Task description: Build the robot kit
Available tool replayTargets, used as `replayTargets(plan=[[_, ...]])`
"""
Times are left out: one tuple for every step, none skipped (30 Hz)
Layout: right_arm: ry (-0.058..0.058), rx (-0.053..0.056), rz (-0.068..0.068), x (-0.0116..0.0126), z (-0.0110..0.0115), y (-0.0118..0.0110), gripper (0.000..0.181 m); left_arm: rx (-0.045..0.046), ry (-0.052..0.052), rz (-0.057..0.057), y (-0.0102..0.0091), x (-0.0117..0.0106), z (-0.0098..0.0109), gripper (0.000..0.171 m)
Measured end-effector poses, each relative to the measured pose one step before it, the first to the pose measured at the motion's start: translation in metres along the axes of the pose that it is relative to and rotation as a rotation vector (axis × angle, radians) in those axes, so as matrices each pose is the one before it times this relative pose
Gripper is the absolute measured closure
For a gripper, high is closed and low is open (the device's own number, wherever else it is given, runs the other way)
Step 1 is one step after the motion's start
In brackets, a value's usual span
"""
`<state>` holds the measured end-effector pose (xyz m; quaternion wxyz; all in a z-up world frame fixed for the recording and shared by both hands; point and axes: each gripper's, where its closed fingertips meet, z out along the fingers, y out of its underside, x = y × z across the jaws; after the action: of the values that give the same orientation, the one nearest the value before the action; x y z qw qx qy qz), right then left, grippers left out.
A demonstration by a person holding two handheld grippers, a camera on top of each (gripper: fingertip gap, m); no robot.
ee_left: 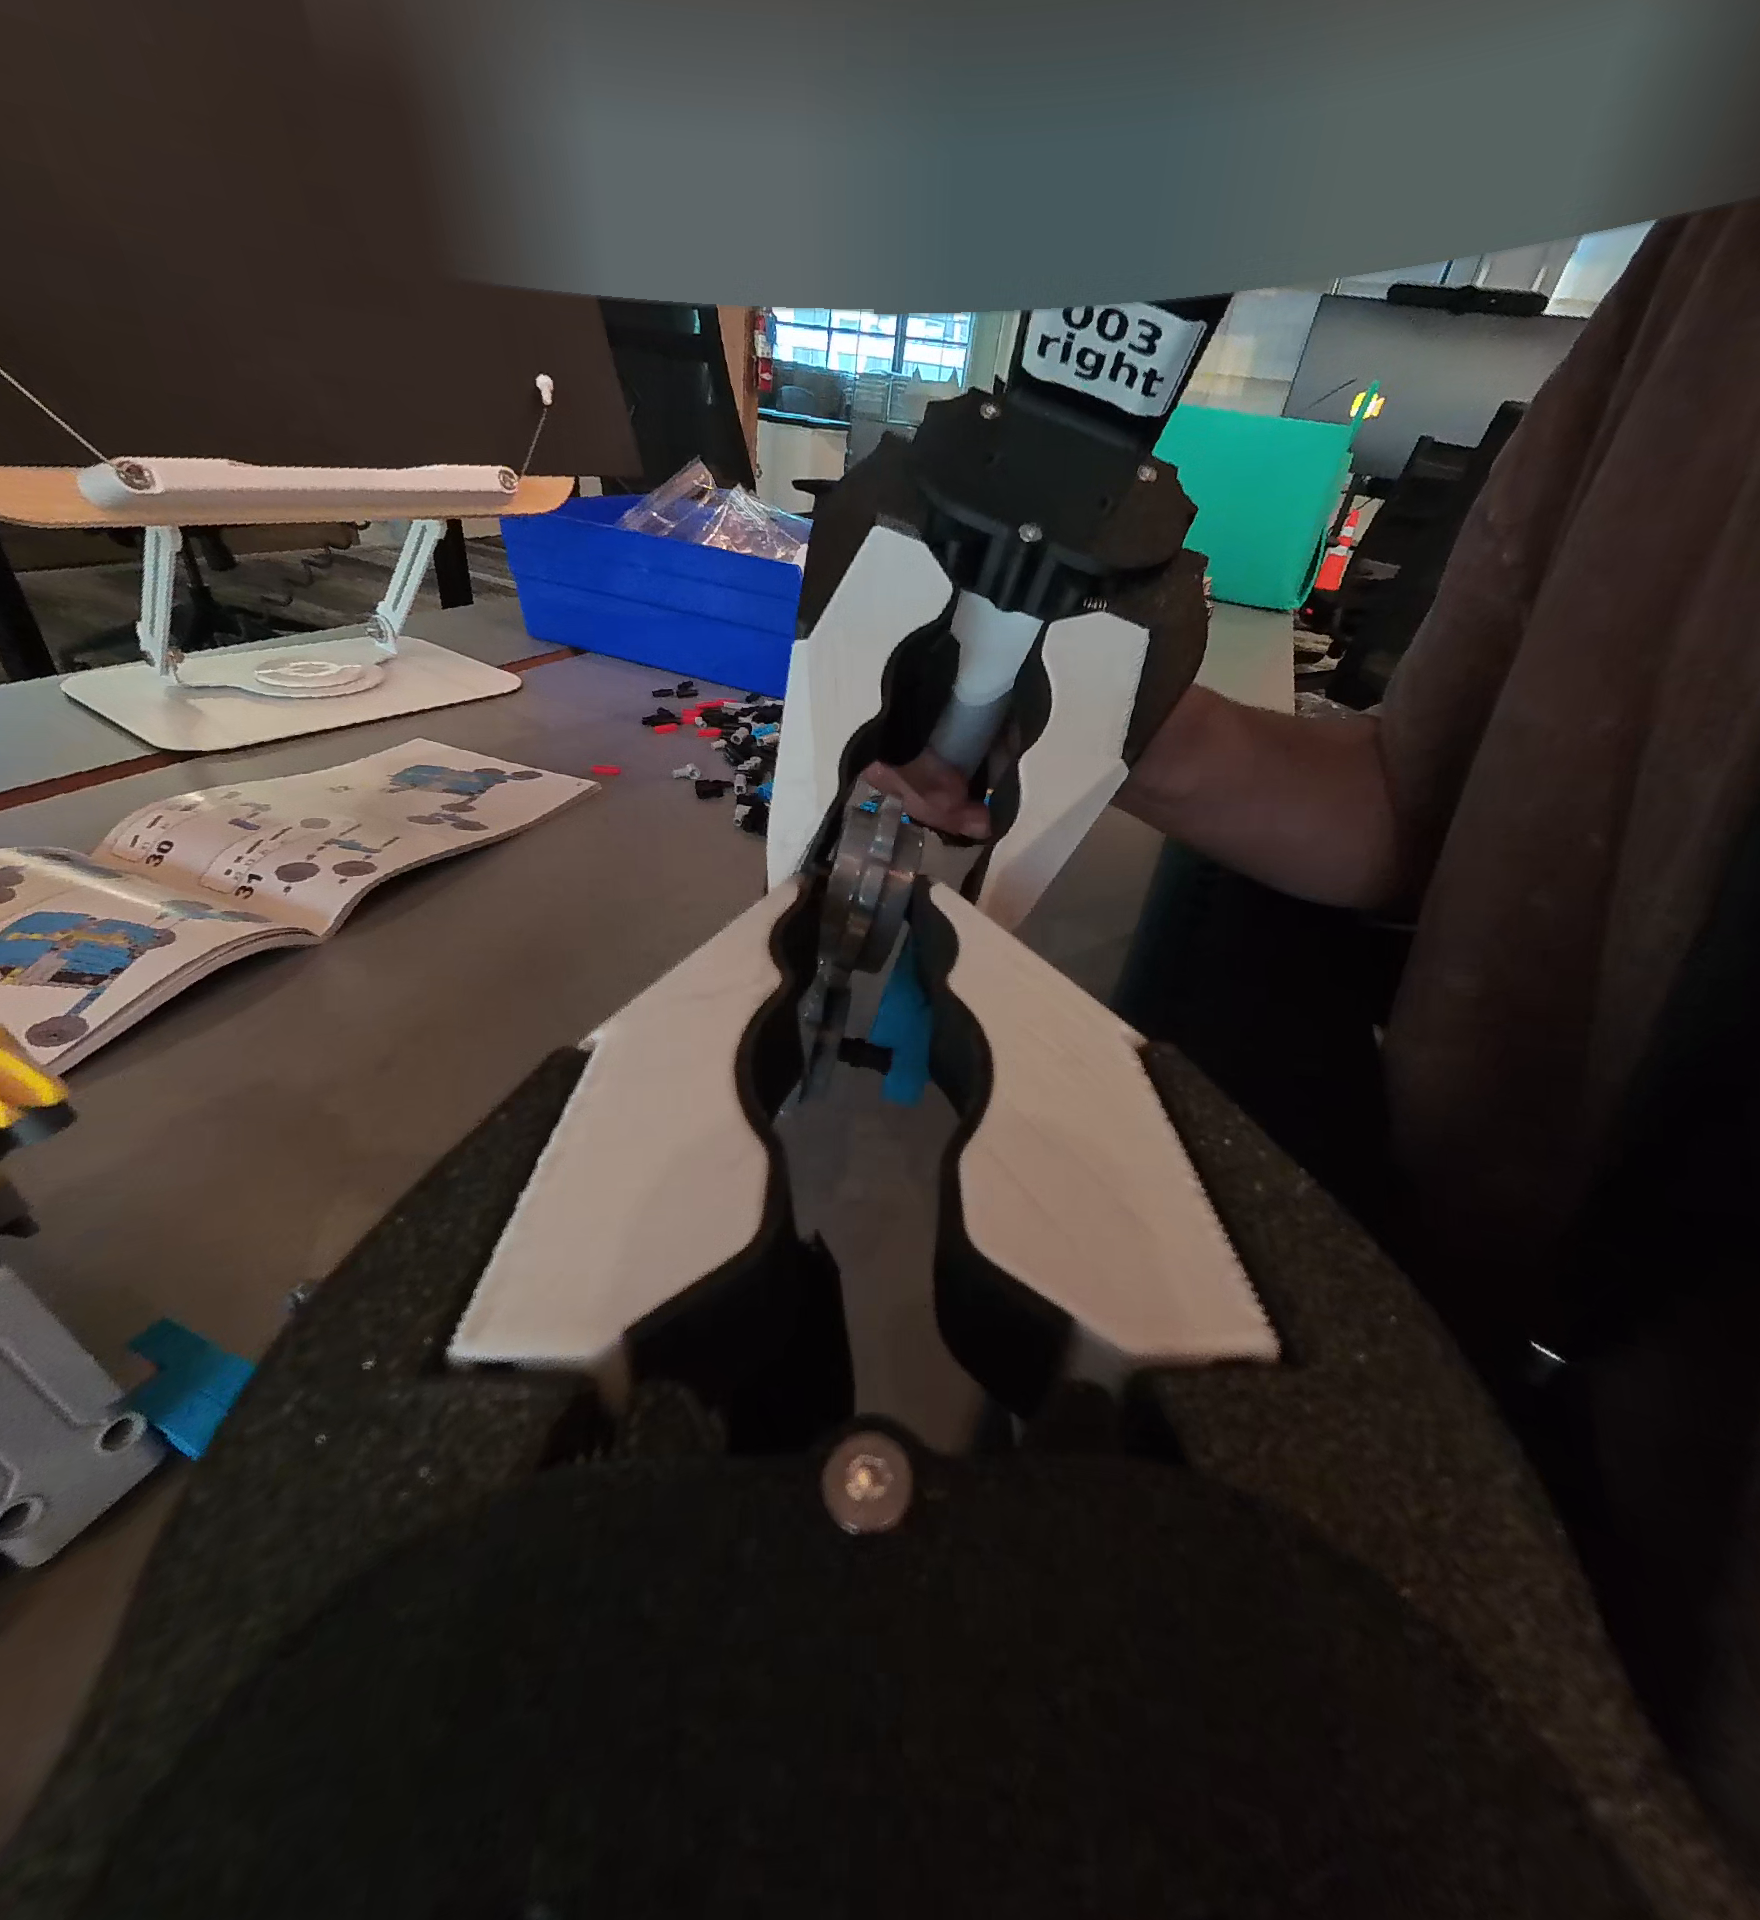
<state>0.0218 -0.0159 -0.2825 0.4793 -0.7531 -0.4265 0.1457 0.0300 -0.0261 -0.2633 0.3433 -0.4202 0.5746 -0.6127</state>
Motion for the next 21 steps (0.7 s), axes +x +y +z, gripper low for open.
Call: replayTargets(plan=[[-0.0029, -0.0014, 0.0020, -0.00006, -0.00005, 0.00027, 0.149, -0.00239, 0.0003, -0.0006, 0.00042, -0.00001, 0.00024, 0.155], [-0.0046, -0.0046, 0.0027, -0.00032, 0.00019, 0.00068, 0.149, -0.00424, -0.0001, 0.0015, 0.00062, 0.00018, 0.00050, 0.155], [-0.0059, -0.0055, 0.0004, -0.00067, 0.00011, 0.00099, 0.149, -0.00462, -0.0009, 0.0026, 0.00079, 0.00020, 0.00046, 0.155], [-0.0005, -0.0037, -0.0037, -0.00008, 0.00001, 0.00077, 0.149, -0.00341, -0.0041, 0.0041, 0.00035, -0.00006, 0.00044, 0.155], [0.0013, -0.0045, -0.0015, 0.00024, 0.00009, 0.00060, 0.149, -0.00231, -0.0042, 0.0035, 0.00039, -0.00014, 0.00026, 0.155], [-0.0013, -0.0046, 0.0014, -0.00011, 0.00021, 0.00035, 0.149, -0.00147, -0.0016, 0.0000, 0.00021, -0.00012, 0.00016, 0.155], [0.0021, -0.0031, -0.0009, 0.00019, 0.00014, 0.00029, 0.149, -0.00030, -0.0007, -0.0015, 0.00003, -0.00018, -0.00010, 0.155], [0.0031, -0.0013, -0.0013, 0.00028, 0.00004, 0.00004, 0.148, -0.00039, -0.0007, -0.0003, 0.00015, -0.00012, 0.00007, 0.155], [0.0009, -0.0031, 0.0000, 0.00012, -0.00014, 0.00015, 0.148, -0.00071, -0.0019, 0.0010, 0.00002, -0.00014, 0.00003, 0.155], [0.0061, -0.0030, -0.0046, 0.00059, -0.00019, 0.00015, 0.149, -0.00060, -0.0035, 0.0013, 0.00000, -0.00038, 0.00003, 0.155], [0.0082, -0.0047, -0.0058, 0.00075, -0.00021, 0.00038, 0.148, -0.00127, -0.0029, 0.0008, 0.00019, -0.00028, -0.00001, 0.155], [0.0051, -0.0043, -0.0044, 0.00035, -0.00018, 0.00035, 0.148, -0.00188, -0.0014, 0.0012, 0.00029, 0.00005, 0.00012, 0.155], [0.0060, -0.0039, -0.0037, 0.00064, -0.00022, 0.00039, 0.146, -0.00215, -0.0014, 0.0020, 0.00032, 0.00004, 0.00023, 0.155], [0.0049, -0.0047, -0.0007, 0.00064, -0.00009, 0.00047, 0.146, -0.00208, -0.0008, 0.0016, 0.00021, 0.00007, 0.00019, 0.155], [-0.0015, -0.0037, 0.0023, -0.00017, -0.00007, 0.00032, 0.145, -0.00276, 0.0013, 0.0009, 0.00038, 0.00024, 0.00029, 0.155], [-0.0083, -0.0048, 0.0031, -0.00123, 0.00012, 0.00064, 0.146, -0.00472, 0.0028, 0.0011, 0.00064, 0.00051, 0.00051, 0.155], [-0.0141, -0.0087, 0.0053, -0.00234, 0.00035, 0.00116, 0.148, -0.00730, 0.0003, 0.0021, 0.00111, 0.00035, 0.00067, 0.155], [-0.0043, -0.0118, 0.0101, -0.00045, 0.00043, 0.00172, 0.148, -0.00649, -0.0013, 0.0041, 0.00091, 0.00022, 0.00071, 0.155], [-0.0072, -0.0061, 0.0073, -0.00085, 0.00002, 0.00080, 0.149, -0.00359, 0.0000, 0.0044, 0.00044, 0.00045, 0.00028, 0.155], [-0.0061, -0.0030, 0.0067, -0.00063, -0.00016, 0.00027, 0.149, -0.00116, 0.0002, 0.0023, 0.00018, 0.00028, 0.00021, 0.155], [-0.0031, -0.0024, 0.0089, -0.00013, -0.00013, 0.00012, 0.149, -0.00043, 0.0004, 0.0003, 0.00007, 0.00013, 0.00001, 0.156]])
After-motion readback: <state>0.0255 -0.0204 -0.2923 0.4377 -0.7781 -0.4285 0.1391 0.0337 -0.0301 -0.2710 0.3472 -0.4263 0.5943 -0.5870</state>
